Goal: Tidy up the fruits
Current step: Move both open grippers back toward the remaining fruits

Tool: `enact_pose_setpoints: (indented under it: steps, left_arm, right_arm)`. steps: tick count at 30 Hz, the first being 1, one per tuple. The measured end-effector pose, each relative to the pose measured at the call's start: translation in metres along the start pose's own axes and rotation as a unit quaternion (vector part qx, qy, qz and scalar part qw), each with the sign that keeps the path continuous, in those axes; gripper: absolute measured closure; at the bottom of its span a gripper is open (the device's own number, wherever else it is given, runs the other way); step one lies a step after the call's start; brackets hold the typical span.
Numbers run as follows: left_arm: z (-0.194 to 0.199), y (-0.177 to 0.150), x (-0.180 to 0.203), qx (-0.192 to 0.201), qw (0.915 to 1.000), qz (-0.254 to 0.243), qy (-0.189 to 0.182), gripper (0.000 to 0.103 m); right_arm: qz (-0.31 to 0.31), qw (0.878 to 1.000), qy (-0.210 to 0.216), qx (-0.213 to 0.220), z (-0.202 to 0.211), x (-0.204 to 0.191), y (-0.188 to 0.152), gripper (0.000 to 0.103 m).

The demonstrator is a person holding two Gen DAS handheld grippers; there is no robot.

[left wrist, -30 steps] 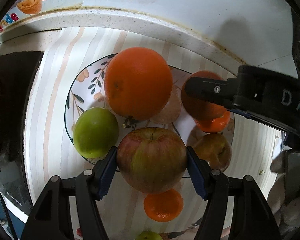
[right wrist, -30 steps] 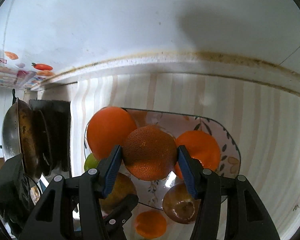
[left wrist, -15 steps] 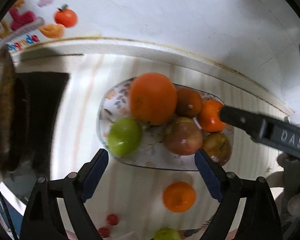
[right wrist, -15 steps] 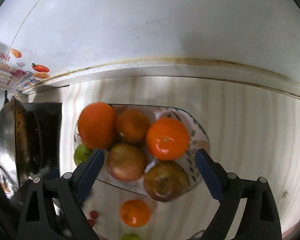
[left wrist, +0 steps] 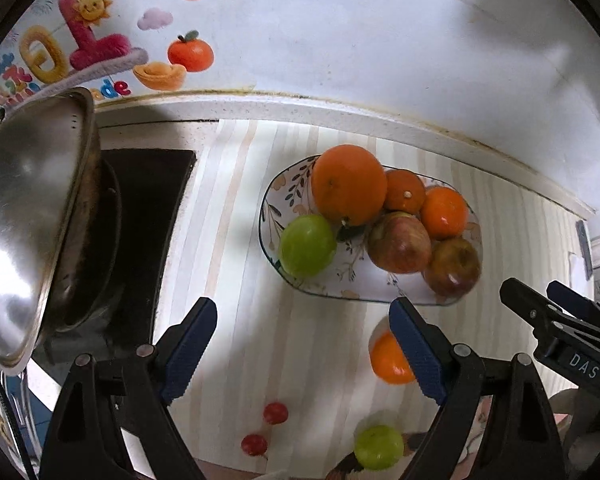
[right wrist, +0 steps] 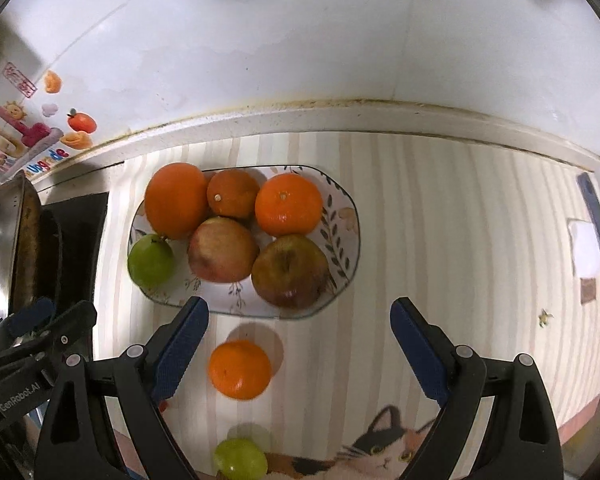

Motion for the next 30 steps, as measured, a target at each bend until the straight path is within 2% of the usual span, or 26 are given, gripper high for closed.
enact_pose_setpoints:
  steps: [8,15,22,30]
  left_arm:
    - [0.055,-0.017,0.007,0.042,0.9985,-0.034,-0.006,0.015]
    - [0.099,-0.035,0.003,0.068,0.9968,-0.035,-0.022,0.015]
    - [0.136,-0.050,-0.002,0.095,0.9943,-0.041,-0.028,0.015]
    - [0.159,-0.064,-0.006,0.106,0.9928,-0.043,-0.035,0.015]
  right_arm:
    - [0.009,0.999,-0.009,0.043,0.060,-0.011,-0.030,0.009]
    - [0.013,0.997,-0.005,0.078,0.113,-0.021,-0.053,0.008]
    - [0.009,0.994,-0.001,0.107,0.155,-0.026,-0.077,0.008]
    - [0.009,0.991,0.011,0.130,0.190,-0.035,-0.091,0.008]
Point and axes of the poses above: each gripper's, at about its wrist camera, not at the fingertips, and z roughly against the way its jaws point, x to its right, y to its top, the point moved 1 cm from there along -z, roughly the way its jaws point, and after that the axes turned 9 degrees about x, right-handed, at the moved point
